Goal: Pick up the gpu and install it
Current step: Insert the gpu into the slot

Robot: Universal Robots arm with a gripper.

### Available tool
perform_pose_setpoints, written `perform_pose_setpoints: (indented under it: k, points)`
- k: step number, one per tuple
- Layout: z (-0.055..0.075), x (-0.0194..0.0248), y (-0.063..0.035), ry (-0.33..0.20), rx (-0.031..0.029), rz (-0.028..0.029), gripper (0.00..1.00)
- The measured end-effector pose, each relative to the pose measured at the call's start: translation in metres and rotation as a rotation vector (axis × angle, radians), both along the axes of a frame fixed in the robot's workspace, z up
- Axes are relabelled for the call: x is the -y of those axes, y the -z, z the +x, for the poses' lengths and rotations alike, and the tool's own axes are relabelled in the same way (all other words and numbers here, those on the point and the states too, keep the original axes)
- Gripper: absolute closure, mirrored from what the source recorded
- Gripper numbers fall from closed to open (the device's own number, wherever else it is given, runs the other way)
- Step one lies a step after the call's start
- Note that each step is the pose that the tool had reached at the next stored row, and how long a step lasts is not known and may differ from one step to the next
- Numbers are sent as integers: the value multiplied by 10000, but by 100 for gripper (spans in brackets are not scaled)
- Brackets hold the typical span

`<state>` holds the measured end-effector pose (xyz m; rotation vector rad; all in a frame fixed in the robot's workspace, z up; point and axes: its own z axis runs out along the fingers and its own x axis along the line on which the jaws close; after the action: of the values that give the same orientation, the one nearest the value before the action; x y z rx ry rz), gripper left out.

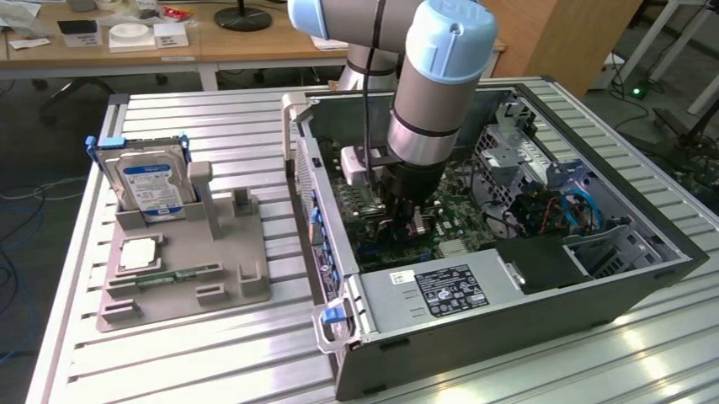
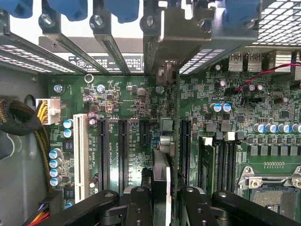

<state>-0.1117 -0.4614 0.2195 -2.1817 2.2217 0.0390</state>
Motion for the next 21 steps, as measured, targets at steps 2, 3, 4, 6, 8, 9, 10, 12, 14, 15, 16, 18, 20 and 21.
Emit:
perform_pose_setpoints:
  k: [2,3,4,6,8,9,10,12,14,15,16,18,20,21]
  points:
    - [0,0,0,0,0,1,72]
    - [-5,-4,10,9,2,34,71]
    - [-7,-2,5,12,2,20,71]
    - [-6,-1,-7,10,2,13,65]
    - [-7,-1,-26,6,5,11,65]
    - [-7,-1,-45,6,7,11,65]
    - [-7,0,-72,5,7,9,65]
    - [-8,-1,-150,8,10,11,65]
    - [-10,-1,-239,8,16,10,65]
    - [-13,-1,-284,10,21,9,65]
    - [-15,-1,-329,9,26,10,65]
    - [-16,-1,-421,7,31,11,65]
    - [-16,-1,-512,7,31,9,65]
    - [-17,-1,-556,8,32,10,65]
